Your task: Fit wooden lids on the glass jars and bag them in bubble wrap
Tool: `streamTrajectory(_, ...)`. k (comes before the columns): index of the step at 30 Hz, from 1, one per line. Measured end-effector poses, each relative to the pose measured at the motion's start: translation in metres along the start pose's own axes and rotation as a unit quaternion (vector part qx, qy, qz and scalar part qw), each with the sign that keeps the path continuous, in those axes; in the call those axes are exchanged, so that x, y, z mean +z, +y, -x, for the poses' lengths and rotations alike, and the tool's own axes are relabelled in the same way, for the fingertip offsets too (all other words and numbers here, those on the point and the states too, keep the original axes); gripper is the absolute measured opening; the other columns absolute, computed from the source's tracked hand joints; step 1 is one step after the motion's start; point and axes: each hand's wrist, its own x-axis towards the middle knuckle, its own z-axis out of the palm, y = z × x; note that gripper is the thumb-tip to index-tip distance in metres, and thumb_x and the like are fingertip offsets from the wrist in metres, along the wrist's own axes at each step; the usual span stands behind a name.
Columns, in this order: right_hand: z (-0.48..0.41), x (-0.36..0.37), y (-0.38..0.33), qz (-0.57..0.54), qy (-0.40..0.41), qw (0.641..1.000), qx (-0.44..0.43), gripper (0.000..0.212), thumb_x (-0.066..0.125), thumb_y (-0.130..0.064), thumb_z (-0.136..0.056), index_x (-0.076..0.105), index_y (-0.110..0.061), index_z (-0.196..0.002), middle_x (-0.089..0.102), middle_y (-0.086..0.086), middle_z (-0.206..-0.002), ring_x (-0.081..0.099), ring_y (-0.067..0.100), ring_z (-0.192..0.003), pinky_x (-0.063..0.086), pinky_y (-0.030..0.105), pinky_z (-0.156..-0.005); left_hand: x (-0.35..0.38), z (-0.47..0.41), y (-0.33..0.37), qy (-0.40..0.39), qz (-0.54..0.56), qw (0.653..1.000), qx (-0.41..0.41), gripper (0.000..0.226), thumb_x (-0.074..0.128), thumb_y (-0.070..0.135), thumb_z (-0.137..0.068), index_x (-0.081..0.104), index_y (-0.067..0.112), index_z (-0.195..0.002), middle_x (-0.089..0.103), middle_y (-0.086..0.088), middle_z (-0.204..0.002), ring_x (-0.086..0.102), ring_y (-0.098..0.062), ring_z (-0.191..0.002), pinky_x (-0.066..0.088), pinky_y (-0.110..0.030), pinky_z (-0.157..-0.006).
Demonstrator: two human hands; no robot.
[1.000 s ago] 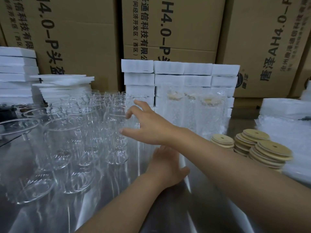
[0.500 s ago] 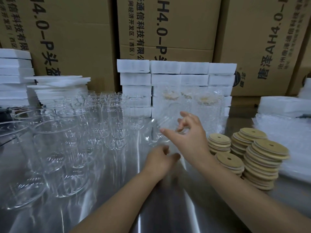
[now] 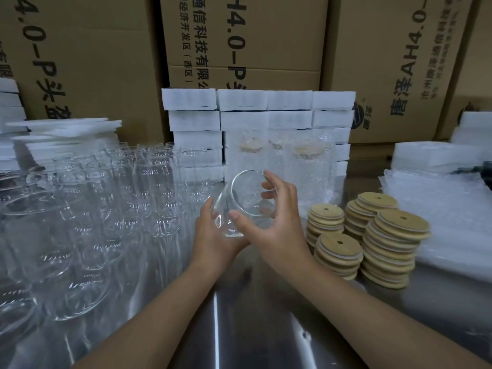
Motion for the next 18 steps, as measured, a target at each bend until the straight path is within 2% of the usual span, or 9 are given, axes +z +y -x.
streamTrajectory(1,0.000,-0.002,0.000,-0.002,-0.002,1.000,-0.006,0.084,0.066,-0.062,-0.062,0.035,-0.032,-0.134,0.036,-0.020,-0.122,0.044,0.001,-0.117,0.046,0.037,-0.099,0.000,0.000,0.000,0.002,-0.002,1.000,0.001,0.103,0.083,0.028,-0.053,0.035,0.013,-0.144,0.051,-0.012,-0.133,0.058,-0.016,-0.110,0.049,-0.020,-0.088)
streamTrajectory(3,0.001,-0.004,-0.002,-0.007,-0.005,1.000,-0.019,0.077,0.063,-0.062,-0.065,0.036,-0.035,-0.131,0.038,-0.017,-0.123,0.045,0.003,-0.119,0.045,0.038,-0.100,0.001,0.000,0.001,0.002,-0.013,1.000,0.005,0.098,0.081,0.025,-0.056,0.036,0.012,-0.142,0.053,-0.012,-0.132,0.059,-0.018,-0.111,0.050,-0.024,-0.090)
streamTrajectory(6,0.003,-0.003,-0.004,-0.019,-0.016,0.999,-0.023,0.069,0.061,-0.060,-0.068,0.031,-0.041,-0.126,0.043,-0.010,-0.128,0.045,0.003,-0.122,0.043,0.038,-0.102,0.002,0.000,0.003,-0.002,-0.005,1.000,0.005,0.096,0.079,0.023,-0.057,0.037,0.012,-0.142,0.054,-0.009,-0.134,0.058,-0.016,-0.112,0.049,-0.010,-0.079)
streamTrajectory(8,0.004,-0.002,-0.005,-0.024,-0.025,0.999,-0.018,0.071,0.060,-0.059,-0.069,0.031,-0.038,-0.129,0.044,-0.008,-0.130,0.044,0.002,-0.124,0.042,0.038,-0.104,0.001,0.000,0.003,0.002,-0.011,1.000,-0.013,0.094,0.079,0.021,-0.060,0.035,0.012,-0.142,0.052,-0.008,-0.136,0.056,-0.015,-0.110,0.045,-0.008,-0.070)
streamTrajectory(9,0.004,-0.002,-0.004,-0.025,-0.030,0.999,-0.016,0.072,0.060,-0.059,-0.069,0.031,-0.035,-0.130,0.045,-0.008,-0.131,0.043,0.002,-0.125,0.041,0.038,-0.104,0.001,0.000,0.003,0.006,-0.012,1.000,-0.020,0.092,0.079,0.018,-0.062,0.035,0.012,-0.142,0.051,-0.008,-0.135,0.055,-0.016,-0.108,0.043,-0.008,-0.071)
streamTrajectory(11,0.004,-0.002,-0.004,-0.030,-0.038,0.999,-0.012,0.075,0.061,-0.059,-0.068,0.032,-0.031,-0.131,0.045,-0.008,-0.131,0.043,0.003,-0.126,0.041,0.038,-0.105,0.000,0.001,0.003,0.009,-0.013,0.999,-0.032,0.089,0.079,0.016,-0.064,0.035,0.011,-0.141,0.051,-0.010,-0.134,0.055,-0.019,-0.110,0.045,-0.016,-0.082)
streamTrajectory(13,0.003,-0.003,-0.004,-0.039,-0.038,0.999,-0.003,0.076,0.067,-0.056,-0.066,0.035,-0.029,-0.130,0.047,-0.009,-0.129,0.045,0.002,-0.124,0.042,0.037,-0.104,-0.002,0.003,0.006,0.002,-0.016,0.999,-0.039,0.093,0.079,0.024,-0.059,0.035,0.012,-0.141,0.051,-0.012,-0.133,0.055,-0.024,-0.115,0.047,-0.034,-0.095)
streamTrajectory(15,0.001,-0.002,-0.003,-0.050,-0.033,0.998,0.007,0.073,0.073,-0.049,-0.064,0.039,-0.029,-0.126,0.049,-0.011,-0.126,0.047,0.000,-0.121,0.043,0.033,-0.103,-0.003,0.004,0.009,0.002,-0.019,0.999,-0.042,0.105,0.075,0.040,-0.045,0.036,0.011,-0.139,0.053,-0.016,-0.130,0.057,-0.029,-0.113,0.049,-0.043,-0.096)
streamTrajectory(18,0.001,-0.001,-0.002,-0.078,-0.038,0.996,0.017,0.068,0.076,-0.044,-0.061,0.041,-0.034,-0.118,0.051,-0.018,-0.121,0.048,-0.007,-0.116,0.042,0.017,-0.097,-0.002,0.001,0.009,0.002,-0.021,0.998,-0.051,0.113,0.062,0.053,-0.035,0.036,0.011,-0.136,0.052,-0.026,-0.126,0.057,-0.038,-0.112,0.050,-0.049,-0.093)
